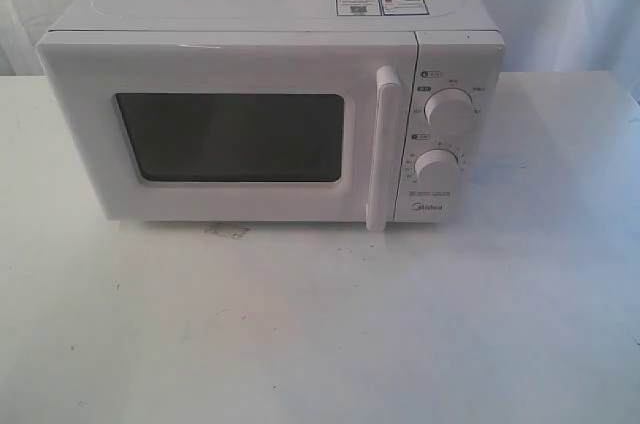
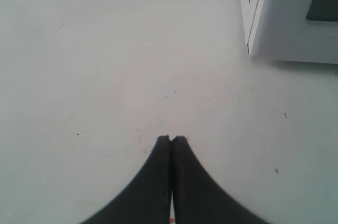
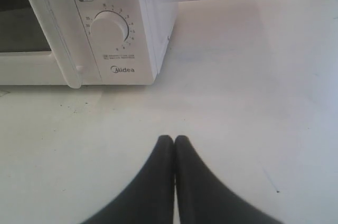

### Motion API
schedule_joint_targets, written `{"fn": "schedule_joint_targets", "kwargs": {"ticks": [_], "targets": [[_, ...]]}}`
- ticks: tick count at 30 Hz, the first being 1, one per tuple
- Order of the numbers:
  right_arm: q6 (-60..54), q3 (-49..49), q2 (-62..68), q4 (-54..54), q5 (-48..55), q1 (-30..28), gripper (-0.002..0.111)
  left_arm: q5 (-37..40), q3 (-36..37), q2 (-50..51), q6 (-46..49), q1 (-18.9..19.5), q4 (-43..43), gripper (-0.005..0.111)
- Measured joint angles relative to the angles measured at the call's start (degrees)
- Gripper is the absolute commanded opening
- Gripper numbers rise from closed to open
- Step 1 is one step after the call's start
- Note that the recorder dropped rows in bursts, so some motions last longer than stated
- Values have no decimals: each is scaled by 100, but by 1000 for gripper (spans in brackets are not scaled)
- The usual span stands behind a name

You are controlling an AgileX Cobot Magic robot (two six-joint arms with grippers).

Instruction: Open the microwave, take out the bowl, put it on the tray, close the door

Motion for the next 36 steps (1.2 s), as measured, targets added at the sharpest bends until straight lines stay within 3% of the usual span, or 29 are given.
{"fn": "schedule_joint_targets", "kwargs": {"ticks": [5,15,19,23,29,36], "targets": [[-235,0,0,-41,-719,0,0,0,0,0,0,0,0,0],[-257,9,0,-46,-3821,0,0,0,0,0,0,0,0,0],[648,-112,-13,-61,-5273,0,0,0,0,0,0,0,0,0],[1183,-1020,78,-404,-4697,0,0,0,0,0,0,0,0,0],[1657,-2755,1274,-672,-2195,0,0,0,0,0,0,0,0,0],[1326,-3191,2650,-568,-339,0,0,0,0,0,0,0,0,0]]}}
